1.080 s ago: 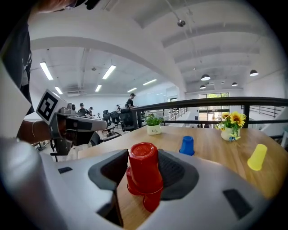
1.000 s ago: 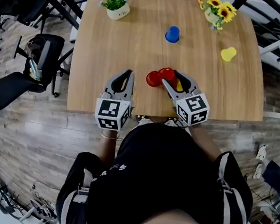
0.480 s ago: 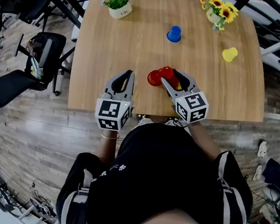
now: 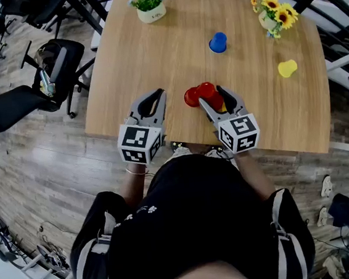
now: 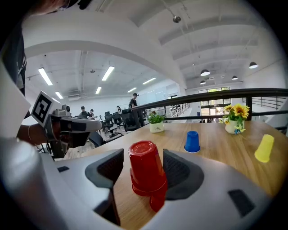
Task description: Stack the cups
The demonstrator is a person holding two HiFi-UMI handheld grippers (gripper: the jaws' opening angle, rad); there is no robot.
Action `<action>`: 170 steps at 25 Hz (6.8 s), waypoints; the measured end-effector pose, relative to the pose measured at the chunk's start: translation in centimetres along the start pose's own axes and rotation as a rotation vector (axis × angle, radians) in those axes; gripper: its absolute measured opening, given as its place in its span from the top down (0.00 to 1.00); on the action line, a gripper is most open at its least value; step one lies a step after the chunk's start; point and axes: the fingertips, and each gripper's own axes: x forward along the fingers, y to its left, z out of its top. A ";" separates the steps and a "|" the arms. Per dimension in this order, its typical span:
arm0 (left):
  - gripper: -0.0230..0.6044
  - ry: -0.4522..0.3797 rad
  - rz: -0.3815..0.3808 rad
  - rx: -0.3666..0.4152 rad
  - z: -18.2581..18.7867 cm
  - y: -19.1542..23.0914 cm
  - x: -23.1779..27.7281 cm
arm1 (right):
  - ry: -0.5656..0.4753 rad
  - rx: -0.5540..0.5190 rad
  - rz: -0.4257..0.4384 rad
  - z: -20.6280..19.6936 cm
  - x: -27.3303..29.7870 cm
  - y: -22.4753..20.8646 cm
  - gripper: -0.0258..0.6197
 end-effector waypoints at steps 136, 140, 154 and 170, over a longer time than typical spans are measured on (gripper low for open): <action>0.93 -0.022 0.030 -0.032 1.8 -2.5 1.7 | -0.082 -0.003 -0.029 2.4 -7.8 -5.5 0.57; 0.93 -0.028 0.024 -0.024 2.3 -3.1 2.2 | -0.149 -0.051 -0.059 5.5 -9.4 -6.7 0.57; 0.93 -0.015 0.119 -0.023 2.4 -2.0 0.8 | -0.377 0.179 -0.265 9.4 -8.0 -19.5 0.60; 0.93 0.051 0.378 -0.058 1.1 0.8 -1.3 | -0.173 -0.054 -0.067 7.2 8.1 -22.0 0.59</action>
